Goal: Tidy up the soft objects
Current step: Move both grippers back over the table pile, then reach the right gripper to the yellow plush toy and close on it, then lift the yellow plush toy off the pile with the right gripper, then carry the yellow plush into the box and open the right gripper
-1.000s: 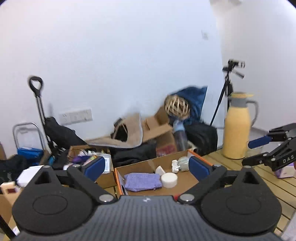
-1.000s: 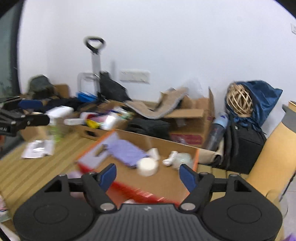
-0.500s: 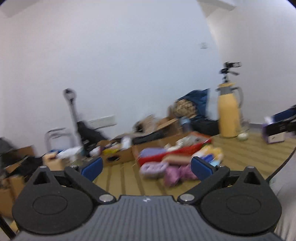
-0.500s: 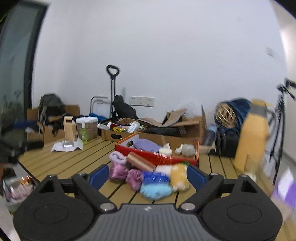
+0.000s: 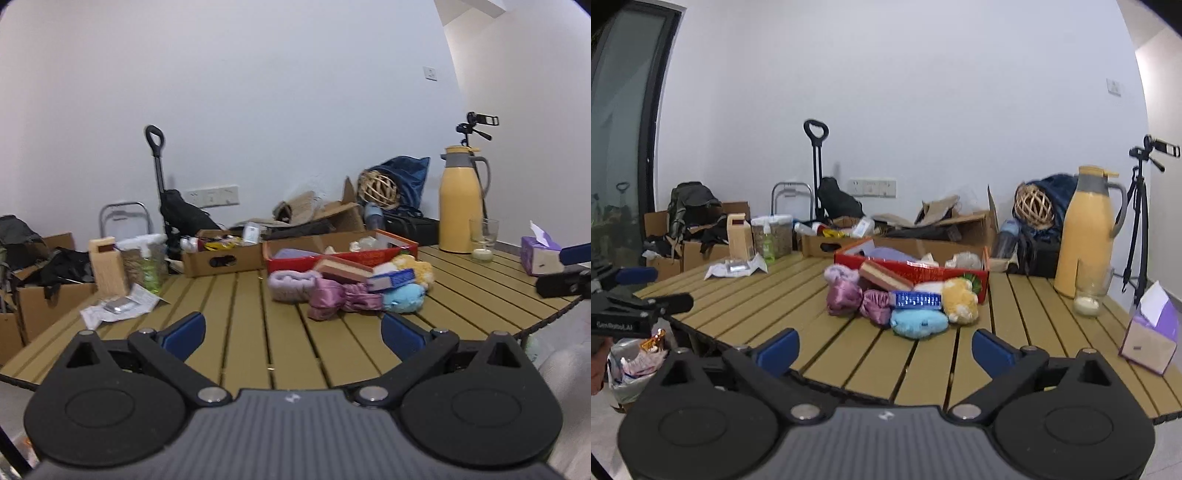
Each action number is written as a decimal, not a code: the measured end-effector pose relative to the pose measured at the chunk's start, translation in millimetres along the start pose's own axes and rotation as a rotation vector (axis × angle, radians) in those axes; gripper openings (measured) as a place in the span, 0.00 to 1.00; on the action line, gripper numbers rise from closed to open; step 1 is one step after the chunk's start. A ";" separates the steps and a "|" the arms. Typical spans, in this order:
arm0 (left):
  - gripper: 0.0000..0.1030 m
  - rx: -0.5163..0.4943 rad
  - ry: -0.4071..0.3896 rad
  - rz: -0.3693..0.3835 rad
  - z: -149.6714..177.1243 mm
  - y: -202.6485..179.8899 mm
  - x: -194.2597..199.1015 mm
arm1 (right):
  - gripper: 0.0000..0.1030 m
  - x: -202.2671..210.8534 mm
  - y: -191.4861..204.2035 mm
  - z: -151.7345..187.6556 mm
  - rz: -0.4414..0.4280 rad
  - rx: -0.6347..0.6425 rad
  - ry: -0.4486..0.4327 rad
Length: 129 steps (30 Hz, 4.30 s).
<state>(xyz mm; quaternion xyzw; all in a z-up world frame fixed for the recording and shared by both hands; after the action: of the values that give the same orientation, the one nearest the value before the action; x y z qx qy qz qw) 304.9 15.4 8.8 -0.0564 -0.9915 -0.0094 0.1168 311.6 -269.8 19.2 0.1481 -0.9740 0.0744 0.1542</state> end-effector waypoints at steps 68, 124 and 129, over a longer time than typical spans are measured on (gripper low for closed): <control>0.96 0.271 0.227 0.256 -2.9 -123.8 -192.2 | 0.64 -150.0 -145.7 25.8 0.007 -0.351 0.113; 0.51 0.404 0.487 0.434 -101.7 -67.5 -490.0 | 0.41 -424.0 -195.1 -86.0 -0.016 -0.436 0.206; 0.62 0.381 0.425 0.393 -121.9 -52.2 -456.6 | 0.43 -406.6 -181.8 -96.2 0.069 -0.325 0.207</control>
<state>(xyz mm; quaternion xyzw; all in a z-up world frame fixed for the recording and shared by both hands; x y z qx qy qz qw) 768.3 -90.4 20.8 -0.2201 -0.8992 0.1868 0.3287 764.4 -315.3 -3.3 0.0795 -0.9567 -0.0639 0.2728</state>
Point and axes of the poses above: each gripper's, at about its wrist camera, not at the fingertips, and x roughly against the way its jaws point, y to its left, z to its underside, the point moved 1 cm from there along -x, roughly the way its jaws point, and after that the axes turned 5 degrees about x, right-handed, at the moved point
